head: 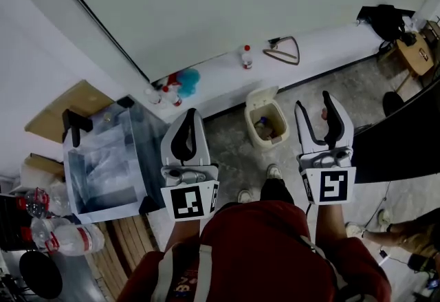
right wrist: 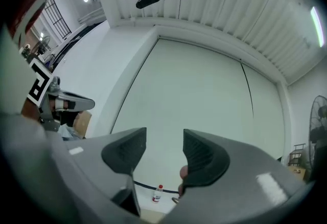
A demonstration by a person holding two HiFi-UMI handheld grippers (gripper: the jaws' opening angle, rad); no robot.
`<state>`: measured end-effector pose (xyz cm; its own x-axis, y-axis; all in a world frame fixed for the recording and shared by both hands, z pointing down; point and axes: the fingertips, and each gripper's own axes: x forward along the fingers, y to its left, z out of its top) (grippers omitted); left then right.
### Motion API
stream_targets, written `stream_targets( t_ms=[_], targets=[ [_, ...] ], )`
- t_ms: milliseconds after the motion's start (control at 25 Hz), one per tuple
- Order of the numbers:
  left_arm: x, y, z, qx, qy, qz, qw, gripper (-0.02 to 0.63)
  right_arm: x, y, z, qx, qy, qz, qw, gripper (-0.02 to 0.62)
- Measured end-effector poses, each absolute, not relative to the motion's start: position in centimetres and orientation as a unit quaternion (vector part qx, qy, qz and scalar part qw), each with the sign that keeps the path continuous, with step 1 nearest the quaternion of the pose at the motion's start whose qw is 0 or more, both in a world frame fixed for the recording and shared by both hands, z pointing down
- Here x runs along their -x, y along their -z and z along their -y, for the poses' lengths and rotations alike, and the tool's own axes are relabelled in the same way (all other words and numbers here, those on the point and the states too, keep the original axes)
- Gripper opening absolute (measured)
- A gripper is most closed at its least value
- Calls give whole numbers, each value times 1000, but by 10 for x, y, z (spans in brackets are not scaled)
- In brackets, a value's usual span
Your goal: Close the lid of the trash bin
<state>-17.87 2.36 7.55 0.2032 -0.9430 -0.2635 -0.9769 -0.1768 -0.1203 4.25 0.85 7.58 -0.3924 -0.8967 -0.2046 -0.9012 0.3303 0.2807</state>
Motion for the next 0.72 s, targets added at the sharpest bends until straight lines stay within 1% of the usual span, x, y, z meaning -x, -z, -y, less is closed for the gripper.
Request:
stream_targets(
  t_ms=[120,240,320,440,520,720],
  targets=[
    [179,-77,-24,766,-62,-627,130,0,-42,-74,-12,548,-177,-818,12,213],
    [177,-80,-24,767,-61,-626,129,0,-41,-71,-12,553,-182,-813,14,176],
    [176,-81,-23,768,-60,-625,129,0,-41,-71,-11,567,-173,-806,10,139],
    [174,-81,-23,768,-60,-624,131,0,-44,-69,-11,575,-179,-798,11,41],
    [173,-82,-23,769,-61,-623,129,0,-46,-71,-11,577,-182,-796,9,0],
    [173,-83,-22,771,-59,-622,126,0,-49,-78,-9,579,-181,-795,-4,0]
  ],
)
